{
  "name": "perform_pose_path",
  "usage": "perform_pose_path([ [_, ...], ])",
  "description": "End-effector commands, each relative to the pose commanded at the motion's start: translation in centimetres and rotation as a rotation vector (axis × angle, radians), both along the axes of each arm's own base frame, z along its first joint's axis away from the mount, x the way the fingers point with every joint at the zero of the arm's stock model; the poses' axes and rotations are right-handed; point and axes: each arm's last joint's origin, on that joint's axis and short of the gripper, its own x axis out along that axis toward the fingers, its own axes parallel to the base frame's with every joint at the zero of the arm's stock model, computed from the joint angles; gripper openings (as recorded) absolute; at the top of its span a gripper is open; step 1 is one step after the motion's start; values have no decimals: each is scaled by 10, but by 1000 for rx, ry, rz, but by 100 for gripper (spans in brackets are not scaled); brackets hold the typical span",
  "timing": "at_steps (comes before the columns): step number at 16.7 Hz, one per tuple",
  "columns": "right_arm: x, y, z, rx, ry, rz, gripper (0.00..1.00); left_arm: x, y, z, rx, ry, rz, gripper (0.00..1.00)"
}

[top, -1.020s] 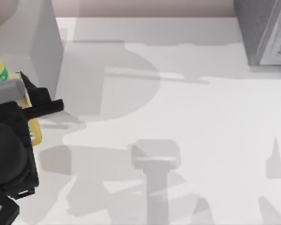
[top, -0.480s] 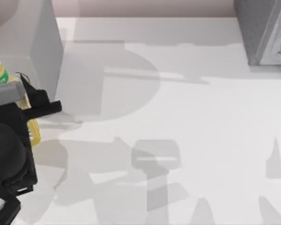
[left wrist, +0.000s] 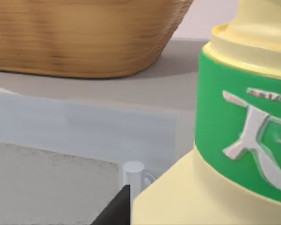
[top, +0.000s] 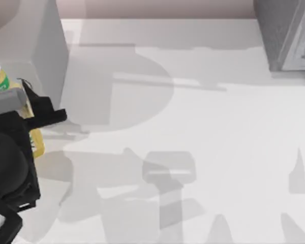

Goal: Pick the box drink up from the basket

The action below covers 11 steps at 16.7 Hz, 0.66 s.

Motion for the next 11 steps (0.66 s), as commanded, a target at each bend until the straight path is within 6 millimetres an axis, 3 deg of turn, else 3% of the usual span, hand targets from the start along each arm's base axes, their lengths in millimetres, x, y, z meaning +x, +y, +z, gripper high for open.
perform_pose_path([
  [5,0,0,0,0,0,0,100,0,0,0,0,0,0,98],
  [11,0,0,0,0,0,0,100,0,0,0,0,0,0,100],
])
